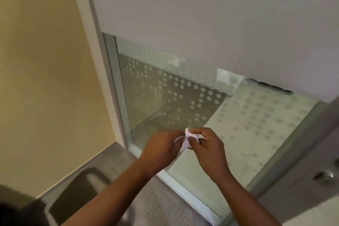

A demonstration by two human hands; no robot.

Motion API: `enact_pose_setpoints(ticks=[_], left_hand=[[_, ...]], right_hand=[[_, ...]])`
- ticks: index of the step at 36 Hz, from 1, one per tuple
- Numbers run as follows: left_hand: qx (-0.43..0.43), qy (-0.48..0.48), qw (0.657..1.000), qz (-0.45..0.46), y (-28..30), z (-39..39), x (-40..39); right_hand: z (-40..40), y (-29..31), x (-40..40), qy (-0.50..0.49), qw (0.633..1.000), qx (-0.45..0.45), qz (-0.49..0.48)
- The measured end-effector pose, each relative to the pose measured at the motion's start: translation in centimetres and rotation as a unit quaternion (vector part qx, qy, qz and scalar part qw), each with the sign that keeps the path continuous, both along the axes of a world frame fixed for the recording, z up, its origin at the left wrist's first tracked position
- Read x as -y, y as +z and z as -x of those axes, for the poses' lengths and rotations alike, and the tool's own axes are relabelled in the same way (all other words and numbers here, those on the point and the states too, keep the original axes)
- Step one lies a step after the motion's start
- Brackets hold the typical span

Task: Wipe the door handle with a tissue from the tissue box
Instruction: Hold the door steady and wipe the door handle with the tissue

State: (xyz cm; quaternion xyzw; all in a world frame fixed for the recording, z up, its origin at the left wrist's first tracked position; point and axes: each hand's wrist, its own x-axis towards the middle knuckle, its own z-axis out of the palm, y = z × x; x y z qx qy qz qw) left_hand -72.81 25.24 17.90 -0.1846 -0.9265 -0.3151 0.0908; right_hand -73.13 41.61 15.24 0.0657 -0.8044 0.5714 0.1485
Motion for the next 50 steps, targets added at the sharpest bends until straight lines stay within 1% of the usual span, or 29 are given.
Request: enact_pose_setpoints(ticks=[2, 7, 10, 14, 17, 20, 24, 26, 31, 34, 37, 41, 45, 48, 50], left_hand=[[0.004, -0.029, 0.999, -0.039, 0.2, 1.9, -1.5], [0.031, -0.1, 0.991, -0.083, 0.5, 6.0, -5.2], [0.042, -0.16, 0.98, -0.108, 1.2, 7.7, -7.9], [0.041, -0.251, 0.96, -0.118, 2.8, 9.0, -11.6], [0.023, -0.31, 0.945, -0.102, 4.3, 9.2, -14.4], [-0.016, -0.363, 0.928, -0.083, 6.3, 9.1, -17.1], [-0.112, -0.428, 0.895, -0.049, 9.8, 8.4, -21.4], [-0.175, -0.459, 0.871, -0.022, 11.8, 8.0, -23.5], [-0.365, -0.488, 0.788, 0.09, 16.8, 7.9, -28.1], [-0.463, -0.49, 0.729, 0.123, 19.4, 8.4, -30.0], [-0.545, -0.48, 0.665, 0.172, 21.9, 8.8, -31.5], [-0.623, -0.456, 0.596, 0.22, 25.0, 9.2, -33.1], [-0.679, -0.445, 0.536, 0.233, 27.0, 10.0, -34.5], [-0.704, -0.43, 0.51, 0.243, 27.2, 10.2, -34.8], [-0.71, -0.429, 0.504, 0.241, 26.8, 10.2, -34.8]], right_hand=[[0.4, 0.1, -1.4, -0.012, 1.0, 0.006, 0.015], [0.0, 0.5, -3.9, -0.073, 0.997, -0.024, 0.015], [-0.4, 0.9, -4.8, -0.148, 0.987, -0.061, -0.022], [-0.8, 2.6, -6.0, -0.288, 0.945, -0.125, -0.089], [-1.7, 4.0, -7.8, -0.375, 0.905, -0.142, -0.138], [-2.9, 5.5, -10.1, -0.421, 0.884, -0.15, -0.138], [-4.7, 7.6, -13.7, -0.485, 0.857, -0.152, -0.09], [-5.7, 8.6, -15.6, -0.51, 0.844, -0.155, -0.065], [-7.9, 10.7, -20.2, -0.54, 0.821, -0.182, -0.033], [-8.8, 11.6, -22.9, -0.547, 0.818, -0.178, -0.02], [-9.6, 12.1, -25.0, -0.556, 0.811, -0.179, 0.03], [-10.3, 12.7, -27.1, -0.555, 0.81, -0.169, 0.083], [-10.5, 12.9, -28.4, -0.531, 0.825, -0.136, 0.134], [-10.4, 12.6, -28.8, -0.522, 0.836, -0.113, 0.128], [-10.2, 12.4, -28.6, -0.535, 0.832, -0.101, 0.109]])
